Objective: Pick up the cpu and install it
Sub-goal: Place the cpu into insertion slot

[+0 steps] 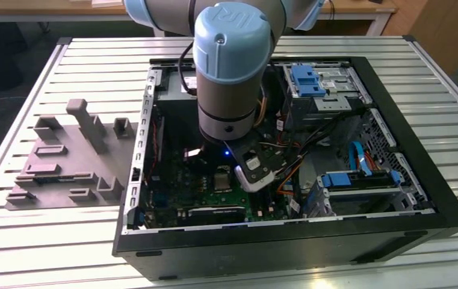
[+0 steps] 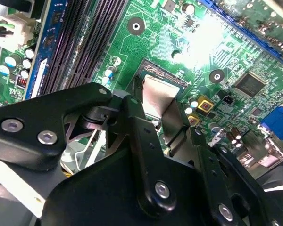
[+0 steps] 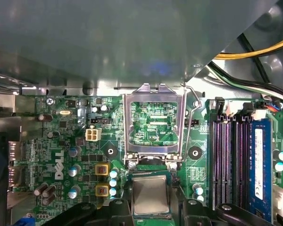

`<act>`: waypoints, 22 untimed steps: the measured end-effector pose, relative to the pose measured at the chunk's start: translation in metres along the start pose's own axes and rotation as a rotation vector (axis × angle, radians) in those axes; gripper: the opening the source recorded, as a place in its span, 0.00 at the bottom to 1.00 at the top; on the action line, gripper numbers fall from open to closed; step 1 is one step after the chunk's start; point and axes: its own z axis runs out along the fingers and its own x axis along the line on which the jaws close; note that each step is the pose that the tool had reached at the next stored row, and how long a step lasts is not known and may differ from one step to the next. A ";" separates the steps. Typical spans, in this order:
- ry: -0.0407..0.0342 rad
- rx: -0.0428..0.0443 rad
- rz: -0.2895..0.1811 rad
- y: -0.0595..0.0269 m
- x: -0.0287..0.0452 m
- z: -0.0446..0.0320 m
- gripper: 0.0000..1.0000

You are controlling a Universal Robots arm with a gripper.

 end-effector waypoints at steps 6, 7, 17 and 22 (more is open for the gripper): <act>0.0003 -0.0005 -0.013 0.0000 0.0000 -0.0004 0.44; 0.0004 -0.0004 -0.015 0.0000 0.0000 -0.0005 0.50; 0.0007 -0.0026 -0.016 -0.0004 -0.0002 0.0051 0.55; 0.0002 -0.0054 -0.016 -0.0001 -0.0001 0.0040 0.47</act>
